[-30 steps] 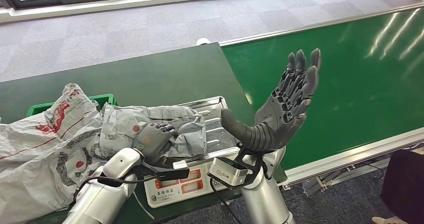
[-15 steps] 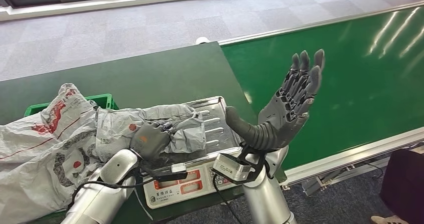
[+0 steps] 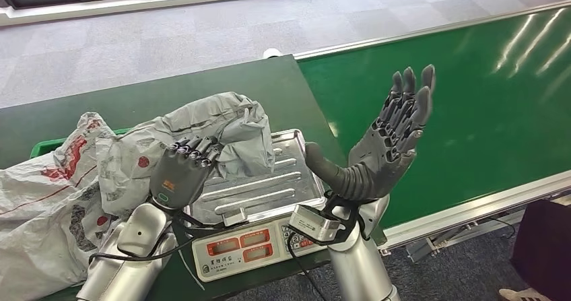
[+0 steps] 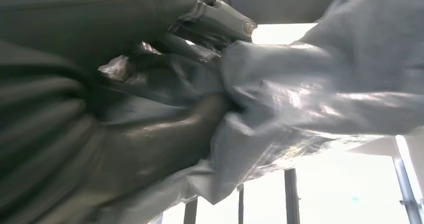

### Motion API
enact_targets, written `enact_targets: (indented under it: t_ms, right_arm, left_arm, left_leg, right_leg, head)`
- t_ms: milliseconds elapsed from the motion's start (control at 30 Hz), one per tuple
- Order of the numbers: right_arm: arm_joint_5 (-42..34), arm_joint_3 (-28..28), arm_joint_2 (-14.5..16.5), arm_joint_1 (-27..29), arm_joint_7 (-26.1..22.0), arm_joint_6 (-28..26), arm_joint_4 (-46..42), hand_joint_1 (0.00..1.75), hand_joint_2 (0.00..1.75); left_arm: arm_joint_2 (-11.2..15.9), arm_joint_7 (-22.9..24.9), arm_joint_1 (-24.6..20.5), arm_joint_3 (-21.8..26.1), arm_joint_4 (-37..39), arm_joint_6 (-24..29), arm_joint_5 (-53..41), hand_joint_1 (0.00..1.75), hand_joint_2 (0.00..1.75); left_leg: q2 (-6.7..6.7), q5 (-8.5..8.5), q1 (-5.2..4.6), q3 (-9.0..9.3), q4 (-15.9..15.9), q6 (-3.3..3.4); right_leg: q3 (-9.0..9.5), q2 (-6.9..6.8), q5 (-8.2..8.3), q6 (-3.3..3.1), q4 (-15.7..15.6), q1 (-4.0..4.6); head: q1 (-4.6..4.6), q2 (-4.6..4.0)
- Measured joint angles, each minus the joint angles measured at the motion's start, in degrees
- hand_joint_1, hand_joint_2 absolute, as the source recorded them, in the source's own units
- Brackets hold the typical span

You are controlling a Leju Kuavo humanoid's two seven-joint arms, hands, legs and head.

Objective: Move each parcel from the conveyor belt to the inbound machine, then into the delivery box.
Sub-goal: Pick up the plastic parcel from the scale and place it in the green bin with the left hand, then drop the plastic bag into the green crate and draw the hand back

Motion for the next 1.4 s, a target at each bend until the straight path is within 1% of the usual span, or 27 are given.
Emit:
enact_targets:
  t_ms: [67, 133, 233, 267, 300, 333, 367, 433, 467, 500, 533, 600, 667, 733, 767, 833, 867, 900, 967, 1000, 1033, 1100, 1233, 1400]
  right_arm:
    - [-0.18, -0.85, 0.00, 0.21, 0.00, 0.00, 0.00, 0.00, 1.75]
    - [-0.34, -1.63, 0.00, 0.49, 0.00, 0.00, -0.01, 0.00, 1.75]
    - [-0.37, -2.61, 0.00, 0.93, 0.00, 0.00, -0.02, 0.00, 1.75]
    - [-0.36, -2.94, 0.00, 1.03, 0.00, 0.00, -0.03, 0.00, 1.75]
    - [-0.35, -3.26, 0.00, 1.16, -0.01, 0.00, -0.05, 0.00, 1.75]
    - [-0.39, -3.57, -0.01, 1.34, -0.01, 0.00, -0.08, 0.00, 1.75]
    - [-0.42, -3.82, -0.01, 1.56, -0.01, 0.00, -0.10, 0.00, 1.75]
    - [-0.46, -4.19, -0.02, 1.91, -0.01, 0.00, -0.15, 0.00, 1.75]
    - [-0.46, -4.32, -0.02, 2.00, -0.01, 0.00, -0.19, 0.00, 1.75]
    - [-0.46, -4.44, -0.02, 2.05, -0.01, 0.00, -0.23, 0.00, 1.75]
    - [-0.48, -4.57, -0.02, 2.10, -0.01, 0.00, -0.28, 0.00, 1.75]
    - [-0.52, -4.80, -0.02, 2.29, -0.01, 0.00, -0.41, 0.00, 1.75]
    - [-0.58, -4.95, -0.02, 2.55, -0.01, 0.00, -0.55, 0.00, 1.75]
    - [-0.71, -5.05, -0.02, 2.67, -0.01, 0.00, -0.59, 0.00, 1.75]
    - [-0.80, -5.09, -0.02, 2.69, -0.01, 0.00, -0.60, 0.00, 1.75]
    - [-0.96, -5.17, -0.02, 2.71, -0.01, 0.00, -0.61, 0.00, 1.75]
    - [-0.99, -5.22, -0.02, 2.73, -0.01, 0.00, -0.62, 0.00, 1.75]
    - [-1.02, -5.26, -0.02, 2.76, -0.01, 0.00, -0.63, 0.00, 1.75]
    - [-1.08, -5.32, -0.02, 2.92, -0.01, 0.00, -0.63, 0.00, 1.75]
    - [-1.09, -5.35, -0.02, 3.00, -0.02, 0.00, -0.63, 0.00, 1.75]
    - [-1.09, -5.39, -0.02, 3.07, -0.02, 0.00, -0.63, 0.00, 1.75]
    - [-1.07, -5.50, -0.02, 3.12, -0.08, 0.00, -0.63, 0.00, 1.75]
    - [-0.98, -5.63, -0.02, 3.14, -0.16, 0.00, -0.63, 0.00, 1.75]
    - [0.56, -5.69, -0.02, 3.14, 0.42, 0.00, -0.63, 0.00, 1.75]
  left_arm:
    - [1.49, 4.77, 1.54, 0.04, -7.76, 0.18, -2.08, 1.75, 1.75]
    - [3.24, 8.34, 2.11, 0.05, -13.93, 0.23, -2.16, 1.75, 1.75]
    - [5.91, 11.89, 2.58, -0.02, -20.35, 0.66, -2.19, 1.75, 1.75]
    - [7.17, 13.90, 2.41, -0.10, -22.00, 0.61, -2.19, 1.75, 1.75]
    - [8.86, 16.89, 1.85, -0.32, -23.55, 0.27, -2.20, 1.75, 1.75]
    - [10.93, 21.81, 0.61, -1.00, -25.01, -0.70, -2.20, 1.75, 1.75]
    - [13.22, 28.37, -1.28, -2.31, -26.35, -2.21, -2.20, 1.75, 1.75]
    - [17.75, 42.62, -6.02, -7.07, -28.18, -5.46, -2.24, 1.75, 1.75]
    - [19.75, 47.23, -8.02, -9.86, -28.81, -6.54, -2.28, 1.75, 1.75]
    - [21.53, 49.72, -9.40, -12.41, -29.38, -7.21, -2.33, 1.75, 1.75]
    - [23.03, 50.27, -10.15, -14.32, -29.90, -7.66, -2.36, 1.75, 1.75]
    - [25.05, 50.15, -10.52, -16.20, -30.50, -8.32, -2.37, 1.75, 1.75]
    - [26.38, 50.12, -10.50, -16.86, -30.71, -8.58, -2.37, 1.75, 1.75]
    - [27.23, 50.03, -10.03, -17.27, -30.62, -9.65, -2.37, 1.67, 1.75]
    - [27.29, 49.75, -9.40, -17.25, -30.29, -11.06, -2.36, 1.62, 1.75]
    - [26.48, 47.39, -7.30, -16.18, -28.12, -15.83, -1.98, 1.55, 1.75]
    - [25.61, 44.38, -6.18, -14.87, -26.00, -18.51, -1.53, 1.55, 1.75]
    - [24.58, 40.21, -5.23, -12.92, -23.10, -20.85, -1.06, 1.55, 1.75]
    - [22.13, 31.61, -4.12, -7.73, -16.21, -23.65, -0.64, 1.55, 1.75]
    - [20.98, 28.82, -3.81, -4.96, -12.85, -24.25, -0.75, 1.55, 1.75]
    - [19.95, 27.31, -3.62, -2.55, -10.00, -24.54, -0.92, 1.56, 1.75]
    - [18.43, 26.24, -3.37, 0.99, -5.68, -24.73, -1.06, 1.57, 1.75]
    - [16.25, 25.72, -3.09, 4.90, -0.52, -24.94, -1.13, 1.75, 1.75]
    - [14.60, 24.98, -3.00, 9.72, 5.52, -31.36, 1.65, 1.75, 1.75]
  left_leg:
    - [0.01, 0.00, 0.01, -0.05, 0.00, 0.00]
    - [0.01, 0.00, 0.01, -0.06, 0.00, -0.01]
    - [0.01, 0.00, 0.03, -0.06, 0.00, -0.01]
    - [0.04, 0.01, 0.05, -0.06, 0.00, -0.02]
    - [0.09, 0.02, 0.07, -0.06, 0.00, -0.04]
    - [0.14, 0.04, 0.09, -0.07, 0.00, -0.06]
    - [0.18, 0.07, 0.10, -0.11, 0.00, -0.11]
    - [0.17, 0.14, 0.12, -0.20, 0.00, -0.19]
    - [0.14, 0.17, 0.14, -0.22, 0.00, -0.21]
    - [0.13, 0.18, 0.16, -0.21, 0.00, -0.22]
    - [0.15, 0.18, 0.18, -0.20, 0.00, -0.23]
    - [0.24, 0.17, 0.17, -0.19, 0.00, -0.24]
    - [0.30, 0.16, 0.17, -0.20, 0.00, -0.24]
    - [0.28, 0.15, 0.16, -0.21, 0.00, -0.24]
    - [0.25, 0.15, 0.16, -0.20, 0.00, -0.24]
    - [0.24, 0.14, 0.16, -0.20, 0.00, -0.23]
    - [0.25, 0.15, 0.16, -0.21, 0.00, -0.24]
    - [0.27, 0.15, 0.16, -0.22, 0.00, -0.24]
    - [0.39, 0.15, 0.16, -0.24, 0.00, -0.24]
    - [0.47, 0.16, 0.16, -0.24, 0.00, -0.25]
    - [0.54, 0.16, 0.16, -0.24, 0.00, -0.25]
    - [0.58, 0.17, 0.16, -0.25, 0.00, -0.26]
    - [0.45, 0.17, 0.16, -0.30, 0.00, -0.27]
    - [0.56, 0.13, 0.16, -0.33, 0.00, -0.30]
  right_leg:
    - [-0.05, 0.01, 0.00, 0.00, 0.00, 0.00]
    - [-0.07, 0.01, 0.00, 0.00, 0.00, 0.01]
    - [-0.08, 0.00, -0.01, -0.01, 0.00, 0.03]
    - [-0.09, 0.03, -0.01, -0.02, 0.01, 0.04]
    - [-0.14, 0.07, 0.01, -0.04, 0.02, 0.06]
    - [-0.21, 0.13, 0.04, -0.08, 0.02, 0.08]
    - [-0.29, 0.17, 0.08, -0.12, 0.02, 0.11]
    - [-0.36, 0.15, 0.14, -0.17, 0.03, 0.16]
    - [-0.34, 0.13, 0.15, -0.18, 0.04, 0.17]
    - [-0.32, 0.12, 0.16, -0.18, 0.06, 0.17]
    - [-0.31, 0.14, 0.16, -0.19, 0.07, 0.17]
    - [-0.35, 0.22, 0.17, -0.19, 0.08, 0.16]
    - [-0.39, 0.28, 0.17, -0.19, 0.07, 0.15]
    - [-0.39, 0.27, 0.15, -0.19, 0.06, 0.15]
    - [-0.38, 0.25, 0.14, -0.19, 0.06, 0.15]
    - [-0.38, 0.23, 0.12, -0.19, 0.05, 0.15]
    - [-0.40, 0.24, 0.12, -0.20, 0.05, 0.16]
    - [-0.42, 0.26, 0.14, -0.21, 0.05, 0.16]
    - [-0.48, 0.36, 0.20, -0.22, 0.06, 0.16]
    - [-0.51, 0.43, 0.25, -0.23, 0.06, 0.16]
    - [-0.53, 0.49, 0.28, -0.24, 0.06, 0.17]
    - [-0.56, 0.56, 0.33, -0.26, 0.07, 0.18]
    - [-0.55, 0.49, 0.29, -0.28, 0.08, 0.19]
    - [-0.60, 0.55, 0.28, -0.28, 0.08, 0.18]
  head:
    - [0.02, 0.01]
    - [0.01, 0.01]
    - [0.02, 0.01]
    - [0.02, 0.01]
    - [0.03, 0.01]
    - [0.02, 0.01]
    - [0.01, 0.00]
    - [-0.01, 0.00]
    - [0.01, -0.01]
    - [0.01, -0.01]
    - [0.03, -0.01]
    - [0.02, 0.01]
    - [0.01, 0.00]
    - [0.02, 0.00]
    - [0.02, 0.01]
    - [0.02, 0.01]
    - [0.02, 0.01]
    - [0.02, 0.01]
    - [0.02, 0.01]
    - [0.01, 0.01]
    - [0.01, 0.01]
    - [0.01, 0.00]
    - [0.02, 0.01]
    - [0.02, 0.00]
